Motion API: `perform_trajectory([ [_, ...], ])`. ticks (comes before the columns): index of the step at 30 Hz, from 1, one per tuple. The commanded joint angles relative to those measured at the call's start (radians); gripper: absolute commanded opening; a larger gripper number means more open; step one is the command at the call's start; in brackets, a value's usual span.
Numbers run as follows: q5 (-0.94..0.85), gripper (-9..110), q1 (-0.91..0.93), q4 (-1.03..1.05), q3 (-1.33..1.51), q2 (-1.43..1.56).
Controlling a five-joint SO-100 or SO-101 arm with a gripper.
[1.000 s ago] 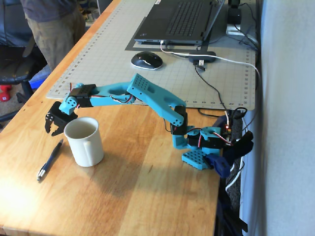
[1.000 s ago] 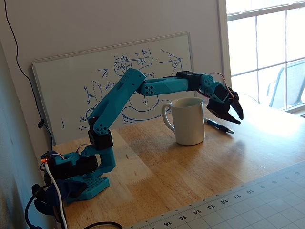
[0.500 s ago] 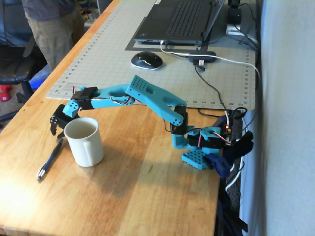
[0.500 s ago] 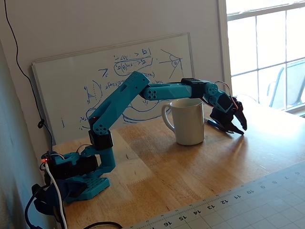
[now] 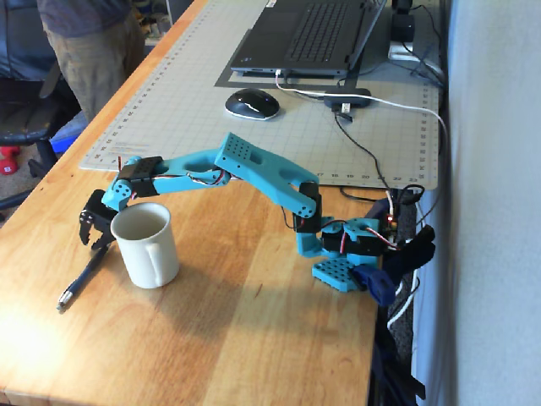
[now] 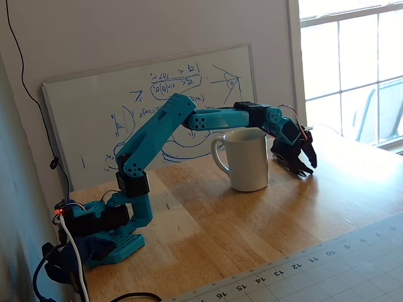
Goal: Grasp a pen and put it in a mug.
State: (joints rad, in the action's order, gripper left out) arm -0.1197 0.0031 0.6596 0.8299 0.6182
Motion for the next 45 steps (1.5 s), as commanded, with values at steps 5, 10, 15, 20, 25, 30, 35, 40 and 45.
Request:
perform_trajectory([
  [5, 0.006, 4, -0.031, -0.018, -0.268, 0.235],
  [10, 0.008, 4, -0.052, -0.005, -0.371, 0.232],
  [15, 0.008, 4, -0.130, -0.003, -0.327, 0.230],
  [20, 0.009, 4, -0.213, -0.003, -0.229, 0.247],
  [25, 0.064, 4, -0.298, -0.003, -0.169, 0.236],
  [30, 0.267, 4, -0.339, -0.003, -0.110, 0.232],
  [35, 0.463, 4, -0.331, -0.017, -0.100, 0.230],
  [40, 0.630, 4, -0.299, -0.017, -0.095, 0.230],
  [45, 0.834, 4, -0.282, -0.017, -0.094, 0.229],
])
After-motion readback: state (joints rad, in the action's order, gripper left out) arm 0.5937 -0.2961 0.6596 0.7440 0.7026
